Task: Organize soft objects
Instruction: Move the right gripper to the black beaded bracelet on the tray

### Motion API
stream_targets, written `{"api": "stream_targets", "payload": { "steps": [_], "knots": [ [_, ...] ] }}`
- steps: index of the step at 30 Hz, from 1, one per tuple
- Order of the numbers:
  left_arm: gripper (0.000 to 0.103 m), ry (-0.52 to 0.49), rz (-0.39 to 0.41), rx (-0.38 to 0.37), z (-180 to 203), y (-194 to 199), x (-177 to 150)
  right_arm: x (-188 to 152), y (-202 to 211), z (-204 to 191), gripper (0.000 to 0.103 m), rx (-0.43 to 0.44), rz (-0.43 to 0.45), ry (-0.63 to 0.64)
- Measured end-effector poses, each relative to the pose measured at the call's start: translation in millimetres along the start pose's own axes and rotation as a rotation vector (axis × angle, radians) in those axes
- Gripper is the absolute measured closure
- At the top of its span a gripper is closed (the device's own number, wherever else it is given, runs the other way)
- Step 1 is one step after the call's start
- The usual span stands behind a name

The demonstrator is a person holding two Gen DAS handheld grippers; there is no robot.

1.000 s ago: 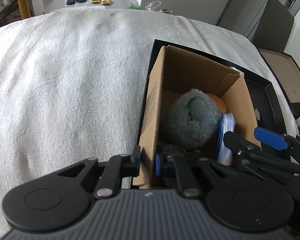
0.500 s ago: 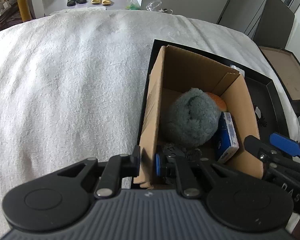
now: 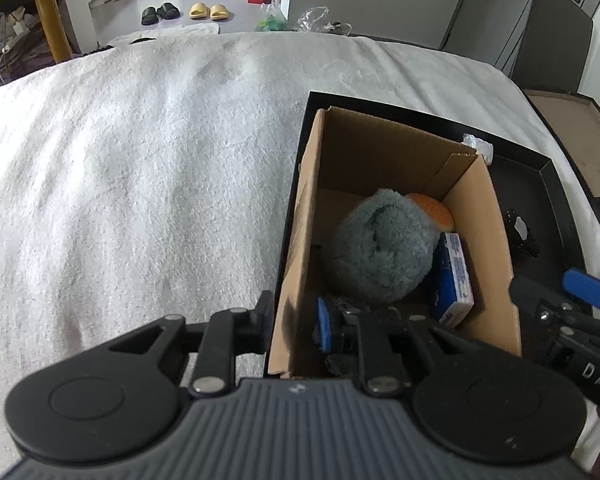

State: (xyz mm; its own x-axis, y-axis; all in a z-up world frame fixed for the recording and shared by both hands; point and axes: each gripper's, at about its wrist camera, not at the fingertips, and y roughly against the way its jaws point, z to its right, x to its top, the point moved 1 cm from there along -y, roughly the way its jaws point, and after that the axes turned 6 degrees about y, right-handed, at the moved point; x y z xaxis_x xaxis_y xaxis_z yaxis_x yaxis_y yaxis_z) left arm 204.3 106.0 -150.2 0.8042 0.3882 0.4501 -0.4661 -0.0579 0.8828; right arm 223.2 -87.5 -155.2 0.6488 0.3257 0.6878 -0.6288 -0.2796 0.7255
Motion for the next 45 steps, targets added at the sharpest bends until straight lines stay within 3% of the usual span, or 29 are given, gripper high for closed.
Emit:
{"api": "stream_targets", "payload": {
  "steps": [6,17,20,22,25,34,45],
  "knots": [
    [0.082,-0.008,0.005,0.015,6.0,1.5,3.8,1.9,0.6,16.8,0.029,-0.014,0.009,-0.019],
    [0.081,-0.027,0.02,0.036,19.4,0.5,12.5,8.4,-8.3,50.5,0.028,-0.012,0.003,-0.059],
    [0.069,-0.011,0.007,0.047,19.5,-2.5,17.1,10.3,-10.2,61.3,0.022,-0.006,0.018,-0.07],
    [0.054,-0.013,0.011,0.063,20.7,-3.5,19.3,7.7,-13.4,66.2,0.019,-0.017,0.027,-0.069],
    [0.045,-0.026,0.029,0.098,22.7,-4.0,21.4,-0.3,-23.1,73.7,0.019,-0.009,0.022,-0.092],
    [0.039,-0.057,0.03,0.142,33.8,-21.5,30.6,-18.2,-49.4,95.1,0.019,-0.006,0.028,-0.151],
    [0.035,-0.083,0.007,0.178,47.2,-47.2,50.0,-14.2,-90.9,118.5,0.019,-0.031,0.001,-0.183]
  ]
}}
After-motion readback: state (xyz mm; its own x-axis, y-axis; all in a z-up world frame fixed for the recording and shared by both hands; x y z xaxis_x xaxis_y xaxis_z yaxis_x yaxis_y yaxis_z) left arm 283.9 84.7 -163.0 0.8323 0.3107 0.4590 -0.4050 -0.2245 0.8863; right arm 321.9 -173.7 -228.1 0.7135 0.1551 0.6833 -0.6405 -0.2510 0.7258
